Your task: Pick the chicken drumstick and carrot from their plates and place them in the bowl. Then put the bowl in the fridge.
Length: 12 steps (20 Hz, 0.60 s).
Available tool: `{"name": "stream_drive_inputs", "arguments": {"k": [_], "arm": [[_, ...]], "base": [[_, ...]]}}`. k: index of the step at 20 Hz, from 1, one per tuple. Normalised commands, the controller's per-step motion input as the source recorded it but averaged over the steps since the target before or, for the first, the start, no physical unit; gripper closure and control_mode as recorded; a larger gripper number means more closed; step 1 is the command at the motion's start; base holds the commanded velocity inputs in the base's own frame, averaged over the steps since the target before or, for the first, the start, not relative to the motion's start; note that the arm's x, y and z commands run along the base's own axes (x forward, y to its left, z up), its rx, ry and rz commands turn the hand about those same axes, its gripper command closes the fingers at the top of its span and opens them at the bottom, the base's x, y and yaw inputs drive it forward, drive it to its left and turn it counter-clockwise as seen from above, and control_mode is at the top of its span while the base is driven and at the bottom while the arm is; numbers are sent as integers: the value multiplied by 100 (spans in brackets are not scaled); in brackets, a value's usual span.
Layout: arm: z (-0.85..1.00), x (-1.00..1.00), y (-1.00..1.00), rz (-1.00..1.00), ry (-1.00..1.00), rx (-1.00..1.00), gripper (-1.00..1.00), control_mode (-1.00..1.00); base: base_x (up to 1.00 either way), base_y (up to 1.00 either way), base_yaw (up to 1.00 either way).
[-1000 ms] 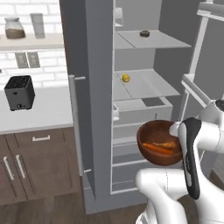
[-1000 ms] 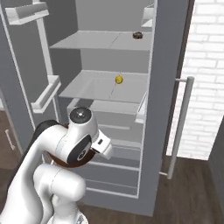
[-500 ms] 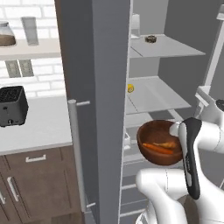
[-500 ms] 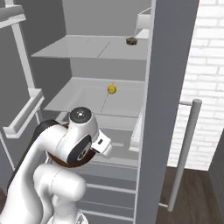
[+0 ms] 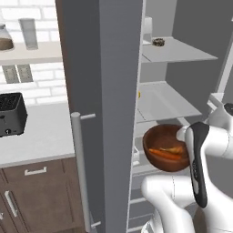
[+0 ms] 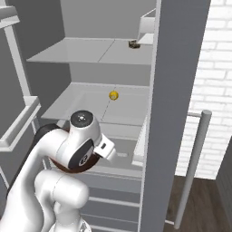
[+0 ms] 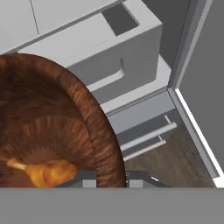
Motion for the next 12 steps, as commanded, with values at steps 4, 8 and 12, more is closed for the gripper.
{"name": "stream_drive_inputs", "arguments": {"k": [4,8,12], "arm": [[11,61,8,-8,-14,-9,100,-100],[10,100,16,-13,-11,-1,100,-100],[52,98,18,-2,-4,4,100,-100]], "base": [[0,0,0],[0,0,0],[0,0,0]]}}
